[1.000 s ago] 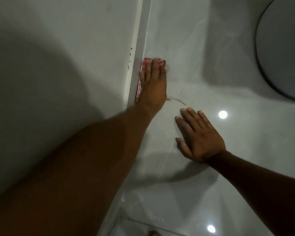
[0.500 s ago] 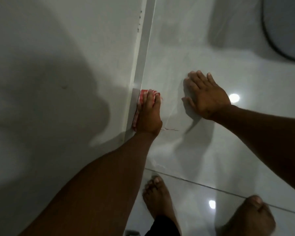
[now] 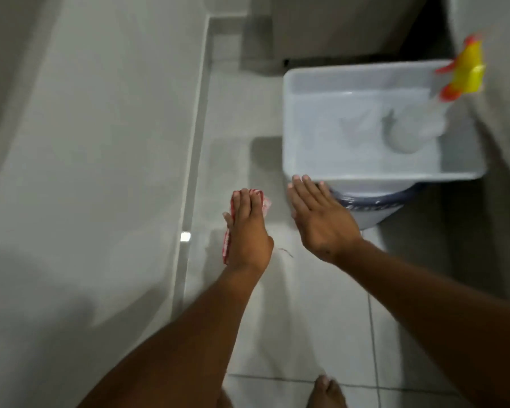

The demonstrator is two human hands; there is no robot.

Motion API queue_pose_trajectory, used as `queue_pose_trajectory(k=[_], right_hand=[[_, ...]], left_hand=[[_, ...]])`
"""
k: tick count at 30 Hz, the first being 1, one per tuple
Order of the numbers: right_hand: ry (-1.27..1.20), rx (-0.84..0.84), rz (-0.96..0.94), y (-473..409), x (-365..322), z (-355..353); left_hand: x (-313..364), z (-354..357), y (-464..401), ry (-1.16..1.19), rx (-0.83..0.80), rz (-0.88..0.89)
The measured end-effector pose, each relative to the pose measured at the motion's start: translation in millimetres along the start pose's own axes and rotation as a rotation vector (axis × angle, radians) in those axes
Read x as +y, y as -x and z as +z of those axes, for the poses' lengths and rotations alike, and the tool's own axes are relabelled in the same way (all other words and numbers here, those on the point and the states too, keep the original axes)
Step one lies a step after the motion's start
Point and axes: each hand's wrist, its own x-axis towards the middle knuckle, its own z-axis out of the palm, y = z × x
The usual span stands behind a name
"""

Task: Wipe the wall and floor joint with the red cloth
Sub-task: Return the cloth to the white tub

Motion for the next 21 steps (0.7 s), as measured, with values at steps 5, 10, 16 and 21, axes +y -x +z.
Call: queue_pose_trajectory(k=[5,10,16,21], right_hand=[[0.039,0.002,0.140,-7.8,68.9,-67.9],[0.113,0.029,0.224,-32.9,123.7,-66.8],[0.134,-0.026,0.261,-65.8,139.8,-48.2],[0.111,-0.086,0.233,-63.7,148.6,-36.6]], left_hand=[[94.3,-26.8,-40.0,0.013,0.069,0.092],[159.6,-7.3,-111.2,-0.029,0.123,0.182],[160.0,38.1,-164.9,-0.134,0.006,0.139],[151.7,61.4,-177.6,-0.095,-0.045,0.053]])
